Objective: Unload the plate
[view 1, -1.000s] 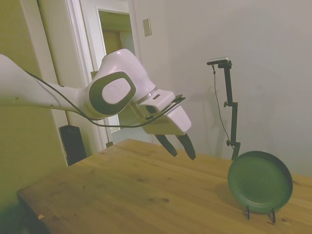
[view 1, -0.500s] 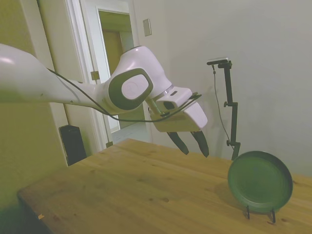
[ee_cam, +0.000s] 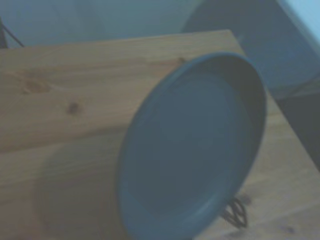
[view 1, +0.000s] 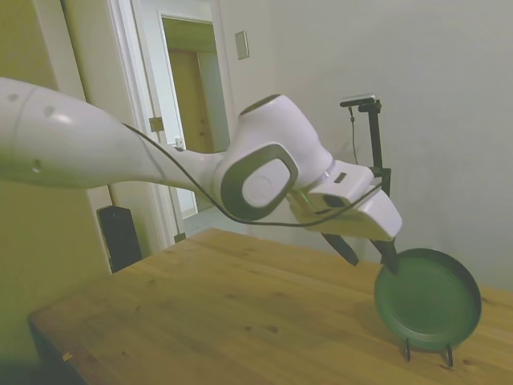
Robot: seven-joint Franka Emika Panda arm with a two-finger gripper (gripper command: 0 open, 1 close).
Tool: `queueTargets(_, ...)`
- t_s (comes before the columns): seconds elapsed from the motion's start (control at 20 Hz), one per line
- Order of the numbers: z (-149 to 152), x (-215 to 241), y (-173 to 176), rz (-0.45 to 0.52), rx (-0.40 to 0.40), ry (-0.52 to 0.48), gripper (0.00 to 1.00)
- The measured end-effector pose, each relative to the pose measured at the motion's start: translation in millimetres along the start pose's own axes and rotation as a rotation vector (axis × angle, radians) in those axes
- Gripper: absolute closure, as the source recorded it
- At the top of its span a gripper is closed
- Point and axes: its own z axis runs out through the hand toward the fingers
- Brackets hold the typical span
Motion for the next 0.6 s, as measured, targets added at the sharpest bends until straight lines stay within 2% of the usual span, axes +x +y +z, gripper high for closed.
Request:
queueTargets(0.3, 18.6, 3.3, -16.0, -0.084, 0.130, -0.010, 0.00)
queueTargets(0.4, 19.6, 1.5, -12.7, -0.108, 0.150, -0.007, 0.00)
queueTargets(0.6, 23.6, -0.1, 1.7, -0.093, 0.172, -0.010, 0.00)
